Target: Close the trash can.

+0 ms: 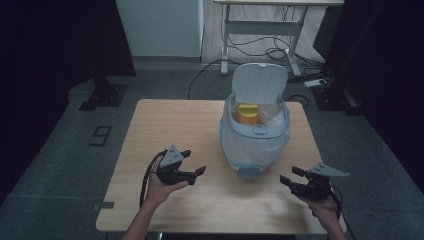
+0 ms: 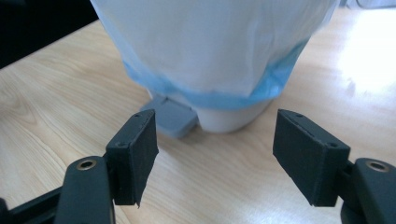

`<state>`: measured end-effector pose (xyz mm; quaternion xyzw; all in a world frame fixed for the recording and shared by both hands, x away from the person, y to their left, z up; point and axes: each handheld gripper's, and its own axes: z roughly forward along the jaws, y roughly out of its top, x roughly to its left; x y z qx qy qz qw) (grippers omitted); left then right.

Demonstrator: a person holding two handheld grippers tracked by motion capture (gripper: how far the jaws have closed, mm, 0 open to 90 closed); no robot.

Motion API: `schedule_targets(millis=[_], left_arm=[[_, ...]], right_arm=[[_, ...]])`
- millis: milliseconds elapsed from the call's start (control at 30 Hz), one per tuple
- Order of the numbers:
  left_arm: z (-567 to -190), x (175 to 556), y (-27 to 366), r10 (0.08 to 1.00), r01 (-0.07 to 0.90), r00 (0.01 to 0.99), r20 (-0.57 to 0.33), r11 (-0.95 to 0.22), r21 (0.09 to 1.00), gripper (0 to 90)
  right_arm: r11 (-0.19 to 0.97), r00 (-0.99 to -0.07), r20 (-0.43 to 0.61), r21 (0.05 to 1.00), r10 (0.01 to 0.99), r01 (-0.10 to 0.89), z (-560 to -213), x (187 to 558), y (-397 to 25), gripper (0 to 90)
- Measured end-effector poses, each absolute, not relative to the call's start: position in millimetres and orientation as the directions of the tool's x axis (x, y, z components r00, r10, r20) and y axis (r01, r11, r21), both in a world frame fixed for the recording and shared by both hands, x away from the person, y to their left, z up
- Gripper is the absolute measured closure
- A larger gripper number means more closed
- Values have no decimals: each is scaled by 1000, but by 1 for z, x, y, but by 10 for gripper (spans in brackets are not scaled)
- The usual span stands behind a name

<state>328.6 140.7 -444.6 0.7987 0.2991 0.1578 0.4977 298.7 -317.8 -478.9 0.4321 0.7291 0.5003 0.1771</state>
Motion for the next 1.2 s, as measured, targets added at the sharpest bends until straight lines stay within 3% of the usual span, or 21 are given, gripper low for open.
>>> schedule_targets(millis=[433,1200], left_arm=[[-464,329,143,631,356,773,-71,-338,872,198],[-483,330,142,638,400,765,-91,-358,844,203]], right_arm=[[94,-595,164,921,787,378,-413,302,-330,293],[83,-646,163,940,746,332,-348,338,-319,288]])
